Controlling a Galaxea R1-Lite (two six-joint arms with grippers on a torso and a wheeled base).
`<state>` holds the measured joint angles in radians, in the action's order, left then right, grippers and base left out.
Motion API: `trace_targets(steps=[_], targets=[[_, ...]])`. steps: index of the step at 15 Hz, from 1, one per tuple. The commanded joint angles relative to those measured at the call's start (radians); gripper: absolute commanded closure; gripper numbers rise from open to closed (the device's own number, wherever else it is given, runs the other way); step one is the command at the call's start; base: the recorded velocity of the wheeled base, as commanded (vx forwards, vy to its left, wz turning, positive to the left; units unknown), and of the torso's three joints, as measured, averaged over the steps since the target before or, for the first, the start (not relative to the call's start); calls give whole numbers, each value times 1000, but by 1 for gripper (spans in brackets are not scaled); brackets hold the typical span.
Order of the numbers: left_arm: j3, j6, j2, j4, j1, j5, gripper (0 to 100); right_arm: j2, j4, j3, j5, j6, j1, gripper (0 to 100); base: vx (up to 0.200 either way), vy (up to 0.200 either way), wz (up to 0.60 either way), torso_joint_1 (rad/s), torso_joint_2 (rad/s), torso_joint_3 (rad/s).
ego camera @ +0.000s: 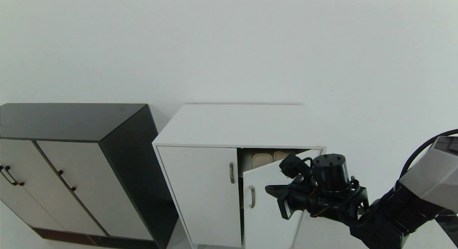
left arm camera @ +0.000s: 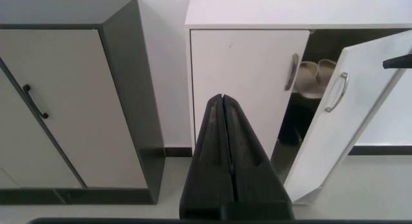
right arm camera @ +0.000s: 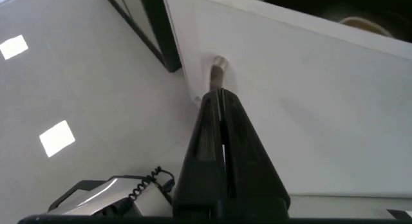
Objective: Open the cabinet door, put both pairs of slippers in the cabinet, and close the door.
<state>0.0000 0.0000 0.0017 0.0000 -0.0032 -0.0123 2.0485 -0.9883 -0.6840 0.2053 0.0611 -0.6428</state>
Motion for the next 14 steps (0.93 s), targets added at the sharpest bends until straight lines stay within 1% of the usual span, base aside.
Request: trace_targets(steps=[1,4,7,12,14], targets=[[0,0,1,0,0,0,100,22,-12,4,0,0,14,100,0,0,0,0,0,0],[0,0,1,0,0,0,100,24,-12,1,0,-1,26,100,0,0,0,0,0,0],[0,0,1,0,0,2,100,64,-15,-29,0,-3,35,100,0,0,0,0,0,0],[0,2,1,0,0,0,100,153,-13,-150,0,-9,71,100,0,0,0,0,0,0],[0,2,1,0,0,0,100,165,-13,-175,0,-9,83,100,0,0,0,0,0,0]])
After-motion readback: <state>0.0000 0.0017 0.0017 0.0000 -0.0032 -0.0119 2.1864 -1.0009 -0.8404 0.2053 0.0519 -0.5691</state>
